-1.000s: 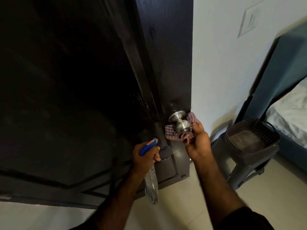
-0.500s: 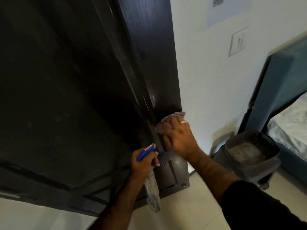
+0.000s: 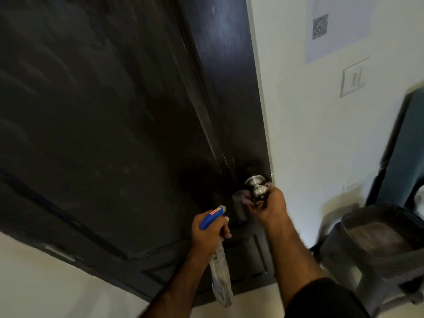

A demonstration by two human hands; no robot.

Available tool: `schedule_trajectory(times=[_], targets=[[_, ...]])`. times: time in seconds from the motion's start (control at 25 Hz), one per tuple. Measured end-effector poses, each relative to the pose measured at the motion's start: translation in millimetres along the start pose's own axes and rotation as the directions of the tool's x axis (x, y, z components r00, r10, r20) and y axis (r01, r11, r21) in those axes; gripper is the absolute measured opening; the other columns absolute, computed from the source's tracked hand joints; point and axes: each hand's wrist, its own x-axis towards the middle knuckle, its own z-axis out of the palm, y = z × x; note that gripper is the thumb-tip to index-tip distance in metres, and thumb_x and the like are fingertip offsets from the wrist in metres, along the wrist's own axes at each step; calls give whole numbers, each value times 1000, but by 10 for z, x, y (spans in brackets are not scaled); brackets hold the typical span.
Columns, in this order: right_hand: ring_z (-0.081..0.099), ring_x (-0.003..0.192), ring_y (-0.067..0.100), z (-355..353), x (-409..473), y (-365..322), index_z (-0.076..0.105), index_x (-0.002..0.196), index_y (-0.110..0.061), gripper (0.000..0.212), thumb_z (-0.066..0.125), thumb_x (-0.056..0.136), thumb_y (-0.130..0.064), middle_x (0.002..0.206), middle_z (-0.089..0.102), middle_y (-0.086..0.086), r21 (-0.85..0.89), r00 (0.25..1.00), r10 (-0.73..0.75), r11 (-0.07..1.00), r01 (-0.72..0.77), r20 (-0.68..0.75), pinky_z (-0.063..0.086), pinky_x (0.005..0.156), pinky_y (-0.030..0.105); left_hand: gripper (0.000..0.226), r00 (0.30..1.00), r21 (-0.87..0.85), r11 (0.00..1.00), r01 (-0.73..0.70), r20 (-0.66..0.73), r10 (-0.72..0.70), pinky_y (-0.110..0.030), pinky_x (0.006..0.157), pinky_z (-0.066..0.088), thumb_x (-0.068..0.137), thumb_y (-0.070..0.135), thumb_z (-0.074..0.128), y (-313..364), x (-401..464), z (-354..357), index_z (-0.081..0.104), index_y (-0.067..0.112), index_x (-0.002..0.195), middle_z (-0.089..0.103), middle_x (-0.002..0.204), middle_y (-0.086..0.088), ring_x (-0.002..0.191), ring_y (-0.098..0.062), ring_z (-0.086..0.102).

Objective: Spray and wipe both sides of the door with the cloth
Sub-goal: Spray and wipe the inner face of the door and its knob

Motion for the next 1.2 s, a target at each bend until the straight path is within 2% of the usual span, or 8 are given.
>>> schedule_trajectory(times=[0.08,0.16,0.32,0.56,0.76,0.92,1.04,1.2], targets=[[70,91,40,25,-37,-31,66,110,-16,24,63,106,-39,102,68,17,-500,870,-494,754,426,-3,57,53,28,20,1000,14,1000,-9,-7,9,-25,57,55,95,2,66,123,17,38,65,-12,81,64,68,-17,59,-27,62],[65,98,36,-27,-42,3,69,100,-25,12,73,98,-36,106,63,10,-777,500,-730,-68,625,466,53,68,31,16,1000,18,1000,-5,-31,5,-25,56,55,95,2,66,290,69,94,69,-5,81,63,66,-16,57,-26,62],[50,136,44,-113,-181,-94,62,143,-22,43,62,101,-34,157,43,15,-216,613,-9,-940,265,790,48,103,60,16,999,14,1000,7,-54,-7,-24,55,57,93,3,66,505,82,150,69,-6,80,64,65,-15,56,-24,63],[62,116,41,-158,-457,42,74,116,-20,25,77,93,-29,130,60,16,-565,502,-359,-746,353,787,53,88,51,22,996,-8,999,37,-83,-38,-24,55,54,93,4,67,441,-284,165,66,-16,87,64,69,-18,59,-28,63],[65,101,35,-404,-608,162,69,109,-20,21,78,95,-33,110,62,11,-866,659,-658,21,500,365,53,82,39,14,989,-101,992,76,-118,-88,-27,55,58,93,2,68,514,-575,84,69,-12,95,65,65,-14,55,-21,63],[69,85,37,-554,-917,139,68,111,-11,32,74,98,-40,96,69,18,-324,955,-226,933,155,-194,59,65,50,20,997,-62,998,21,-72,-26,-28,54,56,93,0,66,633,-837,89,69,-6,75,63,61,-14,52,-21,61],[68,91,41,-709,-1236,281,62,117,-12,31,67,103,-38,103,66,18,-675,861,-484,689,263,-158,60,68,48,18,999,-85,996,14,-44,-18,-24,48,52,93,-3,62,656,-1075,125,68,-5,76,59,60,-15,48,-20,59],[62,110,35,-1028,-1501,480,68,120,-23,23,70,97,-26,126,57,11,-592,329,-493,-657,466,806,55,84,44,19,998,-123,991,53,-17,-56,-22,44,50,95,-3,62,586,-1366,29,67,-4,77,59,61,-14,43,-16,58]])
